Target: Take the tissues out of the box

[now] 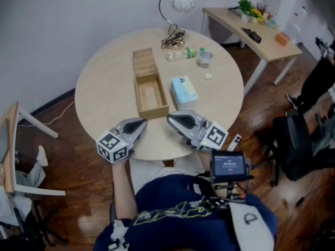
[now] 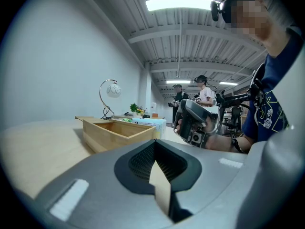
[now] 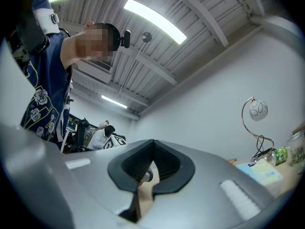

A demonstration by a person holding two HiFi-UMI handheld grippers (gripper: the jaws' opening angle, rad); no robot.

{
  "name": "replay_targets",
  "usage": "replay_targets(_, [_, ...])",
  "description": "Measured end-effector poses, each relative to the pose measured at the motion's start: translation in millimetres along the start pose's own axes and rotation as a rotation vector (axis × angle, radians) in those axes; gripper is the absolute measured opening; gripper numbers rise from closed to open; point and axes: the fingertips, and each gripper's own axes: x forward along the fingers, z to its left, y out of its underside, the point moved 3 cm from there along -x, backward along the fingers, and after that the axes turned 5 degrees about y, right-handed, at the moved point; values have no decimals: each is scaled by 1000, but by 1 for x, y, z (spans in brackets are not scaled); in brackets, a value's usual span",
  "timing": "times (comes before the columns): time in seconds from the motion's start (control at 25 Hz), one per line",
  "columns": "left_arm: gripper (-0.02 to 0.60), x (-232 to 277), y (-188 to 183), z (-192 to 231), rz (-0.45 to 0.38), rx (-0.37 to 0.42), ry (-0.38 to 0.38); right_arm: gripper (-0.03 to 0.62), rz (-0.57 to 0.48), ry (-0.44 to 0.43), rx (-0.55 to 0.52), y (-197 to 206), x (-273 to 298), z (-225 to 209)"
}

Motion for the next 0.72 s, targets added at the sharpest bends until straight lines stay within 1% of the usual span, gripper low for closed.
replay_targets(0.32, [0,1,1,-1,-2,1,-4,4,129,-1,24,16,15,-2])
replay_targets(0.4, [0,-1,1,0,0,-1,-12,4,134,-5,26,18,17,-1])
replay_targets(0.56, [0,-1,1,-1,2,-3,-15,4,112,-13,34,14,16,1])
replay_targets(0.72, [0,0,1,0,0,1,-12,4,126,-15,33,17,16,0])
